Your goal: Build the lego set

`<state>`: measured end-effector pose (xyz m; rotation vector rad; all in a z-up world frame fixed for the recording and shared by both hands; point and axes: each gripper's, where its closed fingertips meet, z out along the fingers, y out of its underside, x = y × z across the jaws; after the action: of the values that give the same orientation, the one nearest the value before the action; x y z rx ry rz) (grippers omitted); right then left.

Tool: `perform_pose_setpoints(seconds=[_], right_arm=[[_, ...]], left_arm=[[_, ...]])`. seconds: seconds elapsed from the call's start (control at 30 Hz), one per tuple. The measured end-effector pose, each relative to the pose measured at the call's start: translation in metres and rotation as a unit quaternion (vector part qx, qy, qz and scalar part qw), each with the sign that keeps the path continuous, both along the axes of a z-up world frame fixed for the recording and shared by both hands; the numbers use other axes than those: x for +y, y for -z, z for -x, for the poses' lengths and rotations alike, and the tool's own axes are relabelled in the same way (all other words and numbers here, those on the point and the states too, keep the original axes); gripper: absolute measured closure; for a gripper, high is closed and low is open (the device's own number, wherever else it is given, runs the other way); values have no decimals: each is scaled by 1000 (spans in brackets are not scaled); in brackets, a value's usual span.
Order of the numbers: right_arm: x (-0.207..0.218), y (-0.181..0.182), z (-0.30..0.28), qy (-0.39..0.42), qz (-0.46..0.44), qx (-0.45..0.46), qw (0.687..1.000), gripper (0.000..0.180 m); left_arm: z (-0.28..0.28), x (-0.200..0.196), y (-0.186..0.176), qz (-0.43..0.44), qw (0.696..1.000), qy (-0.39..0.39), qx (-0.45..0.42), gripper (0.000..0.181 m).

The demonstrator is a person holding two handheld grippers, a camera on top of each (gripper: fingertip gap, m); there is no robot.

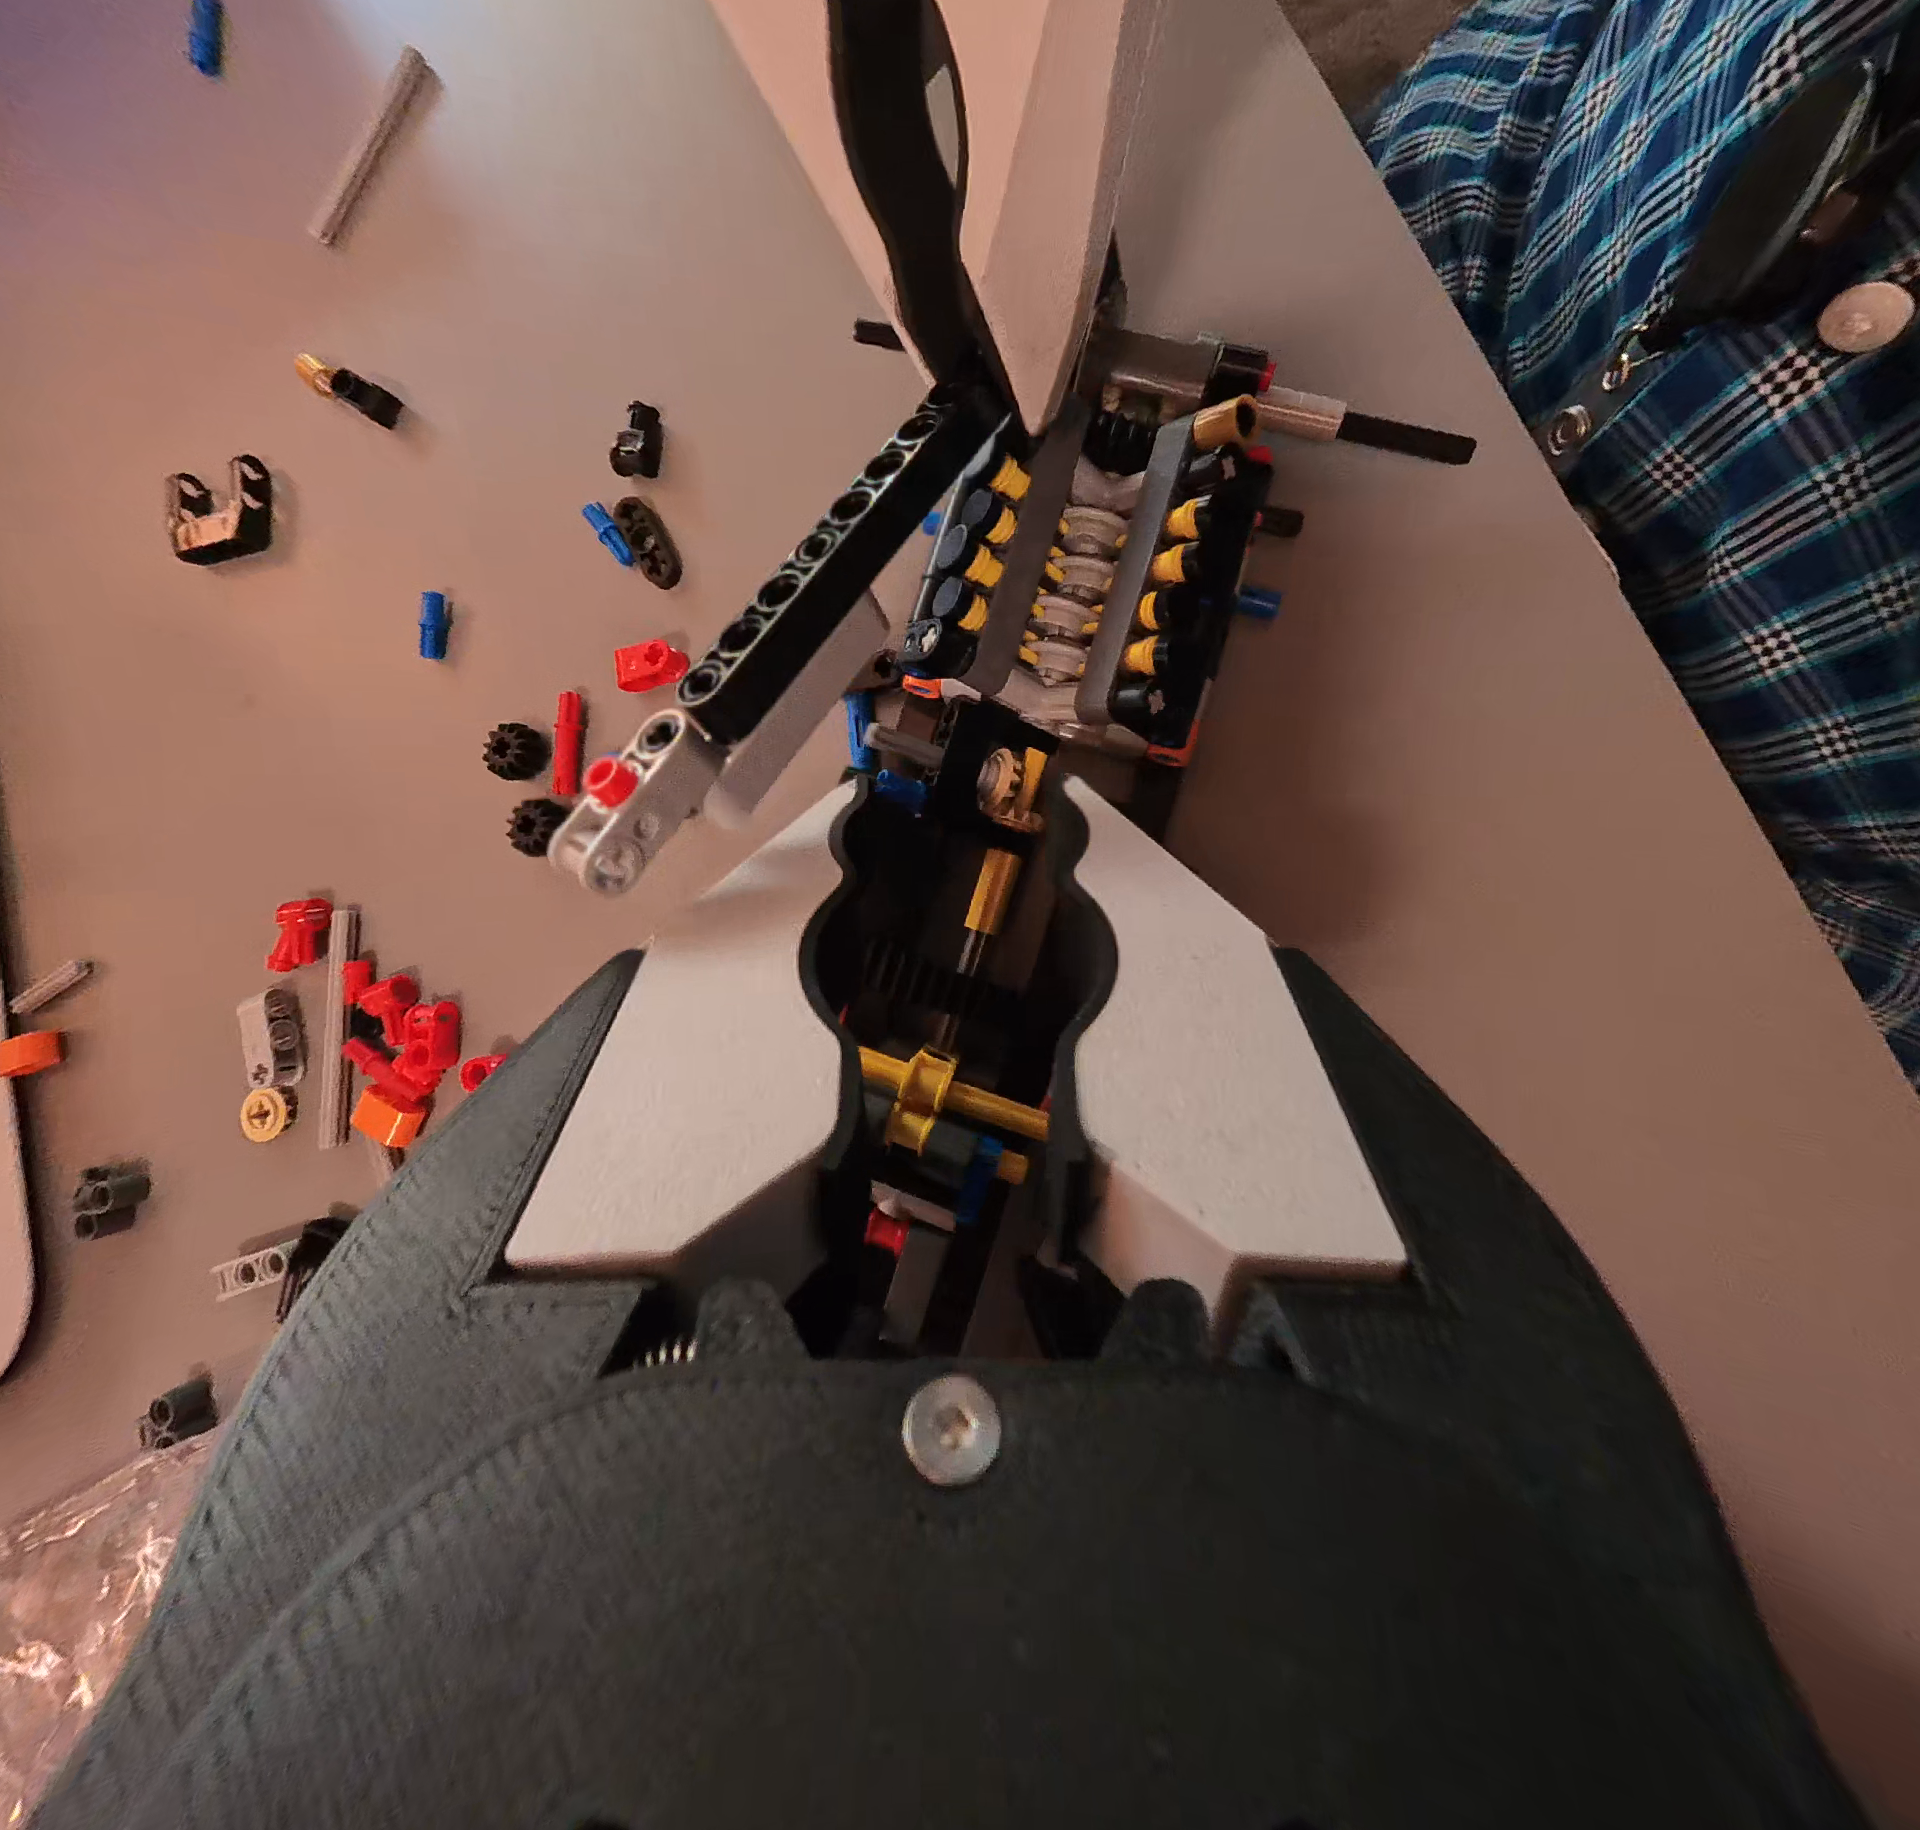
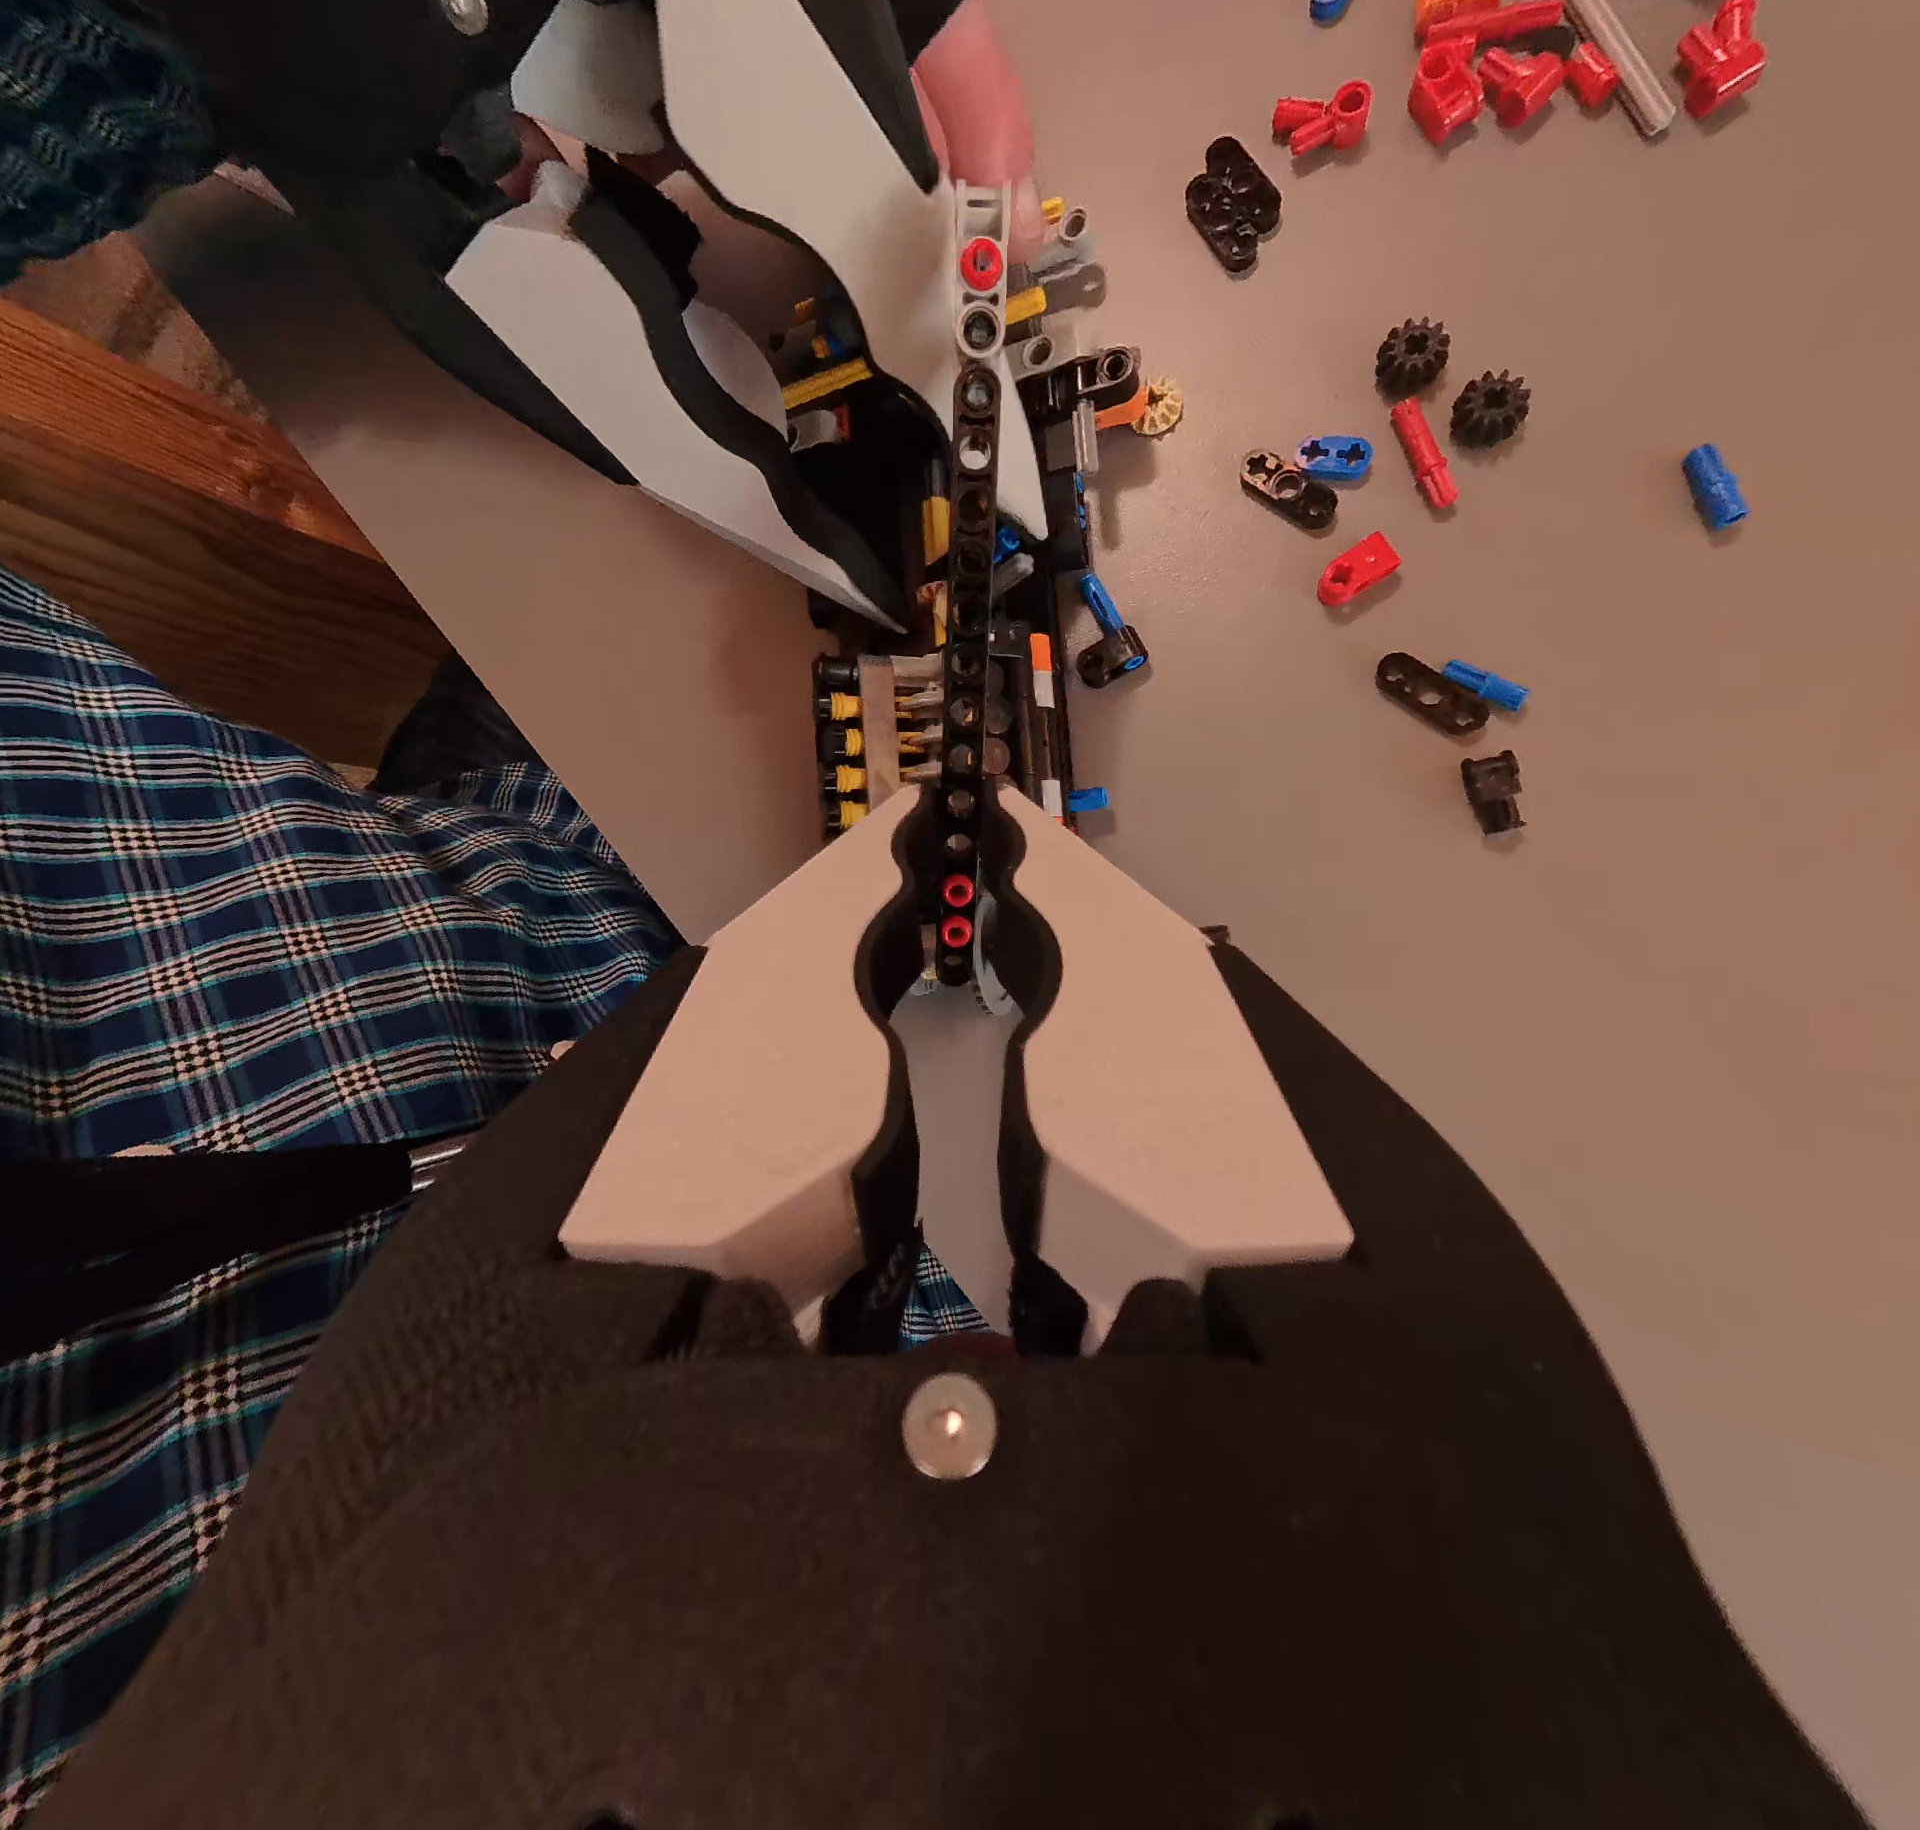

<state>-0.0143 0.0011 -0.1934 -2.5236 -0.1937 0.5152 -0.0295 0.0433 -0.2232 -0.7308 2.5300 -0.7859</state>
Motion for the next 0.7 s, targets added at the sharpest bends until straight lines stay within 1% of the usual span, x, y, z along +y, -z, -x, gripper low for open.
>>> perform_pose_setpoints(seconds=[0.13, 0.27, 0.33, 0.4, 0.47, 0.53, 0.63, 0.7], right_arm=[[-1, 1, 2, -5, 0, 4, 1000, 175], [1, 2, 7, -14, 0, 7, 1000, 175], [3, 2, 6, -14, -3, 5, 1000, 176], [4, 0, 6, -13, -6, 5, 1000, 176], [5, -2, 6, -14, -5, 5, 1000, 176], [5, -2, 8, -20, 0, 3, 1000, 176], [7, -1, 12, -33, 11, -2, 999, 176], [7, 3, 15, -46, 24, -8, 999, 176]], left_arm=[[2, 4, -4, -11, 999, -8, -40, 162], [6, 2, -4, -14, 998, -8, -56, 164], [5, 4, -3, -17, 998, -17, -54, 163], [9, 2, -6, -8, 999, -12, -52, 165], [9, 9, -9, -10, 998, -30, -56, 158], [13, 16, -16, -1, 997, -46, -59, 155], [18, 30, -28, 33, 993, -97, -62, 144], [22, 39, -30, 50, 989, -123, -62, 135]])
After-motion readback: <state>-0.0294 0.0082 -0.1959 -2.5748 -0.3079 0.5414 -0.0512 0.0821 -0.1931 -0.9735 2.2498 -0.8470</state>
